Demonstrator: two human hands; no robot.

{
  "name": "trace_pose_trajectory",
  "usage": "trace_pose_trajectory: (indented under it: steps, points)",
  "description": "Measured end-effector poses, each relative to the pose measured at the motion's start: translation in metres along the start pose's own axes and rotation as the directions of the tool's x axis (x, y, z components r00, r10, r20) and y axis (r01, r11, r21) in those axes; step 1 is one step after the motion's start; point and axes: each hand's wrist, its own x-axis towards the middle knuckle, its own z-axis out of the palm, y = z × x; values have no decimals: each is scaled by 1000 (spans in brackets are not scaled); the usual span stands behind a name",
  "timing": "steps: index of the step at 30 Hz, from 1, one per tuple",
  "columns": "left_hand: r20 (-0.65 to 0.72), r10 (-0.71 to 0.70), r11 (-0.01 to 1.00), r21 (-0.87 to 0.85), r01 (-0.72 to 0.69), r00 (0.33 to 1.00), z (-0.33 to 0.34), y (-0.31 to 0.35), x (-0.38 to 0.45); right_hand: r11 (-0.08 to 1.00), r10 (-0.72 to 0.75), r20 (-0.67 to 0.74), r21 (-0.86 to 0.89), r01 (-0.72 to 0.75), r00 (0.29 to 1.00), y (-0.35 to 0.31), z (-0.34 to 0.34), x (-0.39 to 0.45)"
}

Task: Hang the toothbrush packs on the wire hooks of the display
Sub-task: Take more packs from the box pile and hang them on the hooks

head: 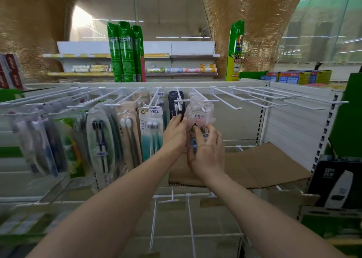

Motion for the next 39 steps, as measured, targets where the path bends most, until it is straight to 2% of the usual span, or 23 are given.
trace_pose_trajectory:
  steps: [3, 8, 14, 18, 27, 39]
  points:
    - [-8, -29, 999, -17, 29, 1000, -3, -8, -7, 999, -18, 15, -39, 18, 1000, 4, 2, 3]
    - [17, -8, 998, 59, 7, 1000, -3, -13, -10, 998, 13, 79, -67, -8, 997, 10, 14, 16]
    - [-4, -23, 996, 86, 24, 1000, 0, -14, 3, 997, 7, 57, -72, -3, 998, 7, 29, 30]
    - [21, 15, 980, 198, -19, 1000, 5, -14, 18, 997, -4, 25, -78, 6, 1000, 10, 41, 40]
    - [-56, -75, 986, 144, 83, 996, 17, -29, 55, 997, 23, -24, -78, -25, 999, 22, 71, 62]
    - [-42, -57, 987, 150, 63, 997, 16, -33, 73, 1000, 16, -13, -25, -17, 1000, 31, 93, 76]
